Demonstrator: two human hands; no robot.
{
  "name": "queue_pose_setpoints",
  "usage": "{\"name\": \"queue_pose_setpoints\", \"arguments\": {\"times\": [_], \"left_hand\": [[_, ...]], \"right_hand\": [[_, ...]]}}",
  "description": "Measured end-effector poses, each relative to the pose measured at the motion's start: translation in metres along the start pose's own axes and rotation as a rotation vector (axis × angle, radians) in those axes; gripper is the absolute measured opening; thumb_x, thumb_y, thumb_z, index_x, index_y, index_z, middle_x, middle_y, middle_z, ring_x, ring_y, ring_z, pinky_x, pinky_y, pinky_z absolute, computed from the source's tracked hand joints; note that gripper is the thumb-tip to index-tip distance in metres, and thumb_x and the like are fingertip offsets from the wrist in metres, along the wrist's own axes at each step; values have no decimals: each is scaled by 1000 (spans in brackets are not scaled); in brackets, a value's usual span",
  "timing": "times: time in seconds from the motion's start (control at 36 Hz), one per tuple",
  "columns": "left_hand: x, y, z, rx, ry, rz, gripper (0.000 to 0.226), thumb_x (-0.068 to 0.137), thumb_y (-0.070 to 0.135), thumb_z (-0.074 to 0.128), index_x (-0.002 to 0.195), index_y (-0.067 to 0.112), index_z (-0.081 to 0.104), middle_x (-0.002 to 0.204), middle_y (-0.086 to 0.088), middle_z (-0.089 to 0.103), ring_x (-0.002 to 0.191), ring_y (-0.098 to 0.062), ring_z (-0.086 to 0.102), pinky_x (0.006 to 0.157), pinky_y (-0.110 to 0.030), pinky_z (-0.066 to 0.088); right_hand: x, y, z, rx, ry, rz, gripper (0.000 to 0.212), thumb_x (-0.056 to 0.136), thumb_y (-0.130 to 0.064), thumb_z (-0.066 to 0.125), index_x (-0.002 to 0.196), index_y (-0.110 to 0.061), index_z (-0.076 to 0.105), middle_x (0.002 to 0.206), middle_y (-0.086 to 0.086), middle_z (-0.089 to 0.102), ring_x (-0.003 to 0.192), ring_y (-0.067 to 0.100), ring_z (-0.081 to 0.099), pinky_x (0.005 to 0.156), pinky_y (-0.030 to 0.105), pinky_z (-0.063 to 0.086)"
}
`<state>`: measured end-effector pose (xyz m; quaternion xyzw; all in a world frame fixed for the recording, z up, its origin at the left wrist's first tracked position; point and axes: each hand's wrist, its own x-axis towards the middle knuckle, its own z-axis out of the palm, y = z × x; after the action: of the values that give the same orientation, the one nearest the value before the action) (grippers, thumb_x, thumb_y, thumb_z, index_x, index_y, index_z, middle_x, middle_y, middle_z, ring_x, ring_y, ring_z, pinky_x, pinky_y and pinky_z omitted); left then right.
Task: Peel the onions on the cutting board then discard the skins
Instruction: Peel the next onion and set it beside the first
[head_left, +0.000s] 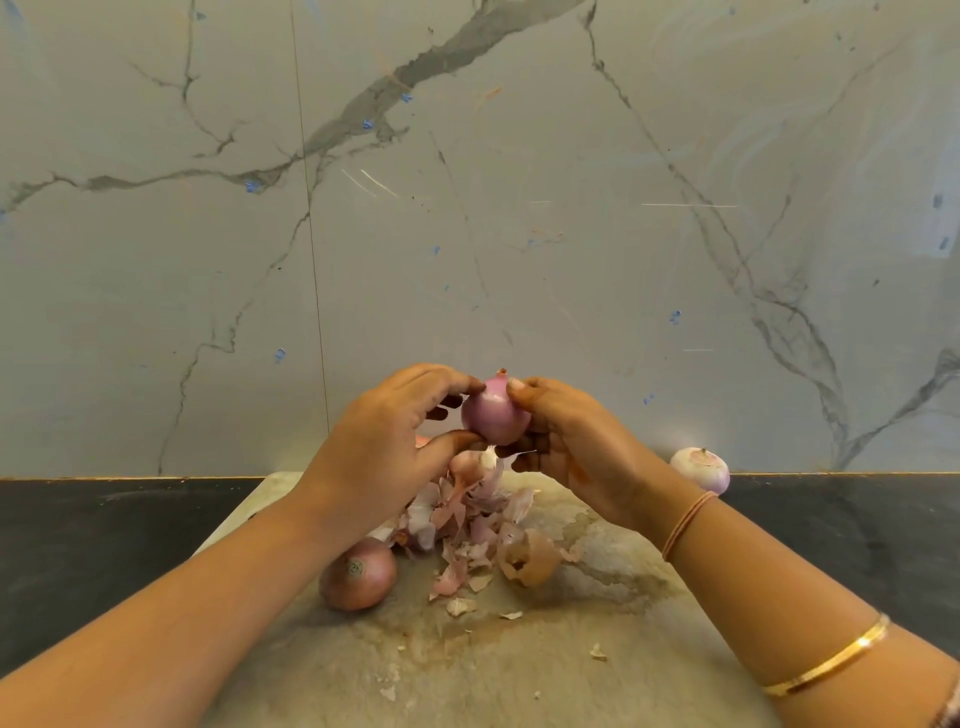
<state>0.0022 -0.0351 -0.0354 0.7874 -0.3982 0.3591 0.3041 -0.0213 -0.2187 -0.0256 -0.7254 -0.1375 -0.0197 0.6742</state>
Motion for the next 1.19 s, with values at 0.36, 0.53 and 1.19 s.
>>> {"name": "queue_pose_setpoints", "arguments": {"times": [0.36,0.53,1.19], "left_hand": [[0,-2,-2,-7,-213,-52,36,72,24,82,90,36,53,92,21,47,93,0,46,77,-7,35],[0,-4,0,-3,-239,-17,26,71,28,76,87,31,55,85,20,47,86,1,46,72,-7,35],[-1,-3,1,21,-190,-32,19,71,22,69,70,13,52,68,10,48,68,-10,45,56,-23,38]], "right_hand": [[2,3,0,-161,-58,20,17,94,-20,56,106,-9,56,99,13,61,82,24,55,73,34,45],[2,2,0,-177,-74,2,17,92,-18,58,107,-10,57,104,15,62,85,24,56,72,33,46],[4,5,1,-88,-44,20,9,98,-17,49,105,-13,54,105,14,58,85,23,58,72,29,48]]}}
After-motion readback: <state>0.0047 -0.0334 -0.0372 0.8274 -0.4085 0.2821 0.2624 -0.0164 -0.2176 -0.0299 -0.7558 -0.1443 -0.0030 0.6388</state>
